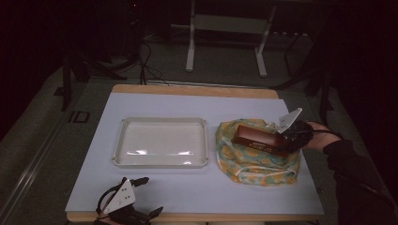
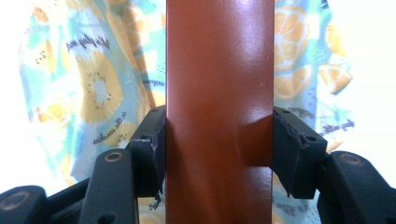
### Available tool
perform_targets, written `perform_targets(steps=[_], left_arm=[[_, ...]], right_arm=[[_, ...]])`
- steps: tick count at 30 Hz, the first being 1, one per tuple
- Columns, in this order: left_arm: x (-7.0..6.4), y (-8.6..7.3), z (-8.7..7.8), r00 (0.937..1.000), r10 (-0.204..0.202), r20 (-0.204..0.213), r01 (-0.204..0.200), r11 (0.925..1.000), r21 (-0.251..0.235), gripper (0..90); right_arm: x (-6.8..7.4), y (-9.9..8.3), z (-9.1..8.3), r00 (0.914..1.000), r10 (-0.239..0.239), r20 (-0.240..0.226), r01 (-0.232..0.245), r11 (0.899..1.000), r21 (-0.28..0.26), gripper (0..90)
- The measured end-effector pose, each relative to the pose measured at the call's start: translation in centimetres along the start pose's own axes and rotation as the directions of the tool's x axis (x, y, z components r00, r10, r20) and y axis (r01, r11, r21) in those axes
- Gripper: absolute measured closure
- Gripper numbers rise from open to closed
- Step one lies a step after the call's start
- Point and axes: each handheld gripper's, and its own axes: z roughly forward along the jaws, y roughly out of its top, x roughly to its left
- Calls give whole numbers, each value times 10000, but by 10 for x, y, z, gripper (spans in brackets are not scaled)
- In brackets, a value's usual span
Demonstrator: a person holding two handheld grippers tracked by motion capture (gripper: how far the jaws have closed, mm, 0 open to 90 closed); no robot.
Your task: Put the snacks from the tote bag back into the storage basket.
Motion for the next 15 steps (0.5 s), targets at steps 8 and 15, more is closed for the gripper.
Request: perform_targets(steps=[8, 15], left_arm=[[-1, 0, 0, 10000, 73, 49, -74, 10000, 30, 0], [-1, 0, 0, 10000, 53, 69, -53, 10000, -24, 0]], right_arm=[[-4, 10, -18, 9999, 83, 115, -82, 10000, -40, 431], [-5, 22, -28, 9998, -27, 201, 30, 9999, -132, 432]])
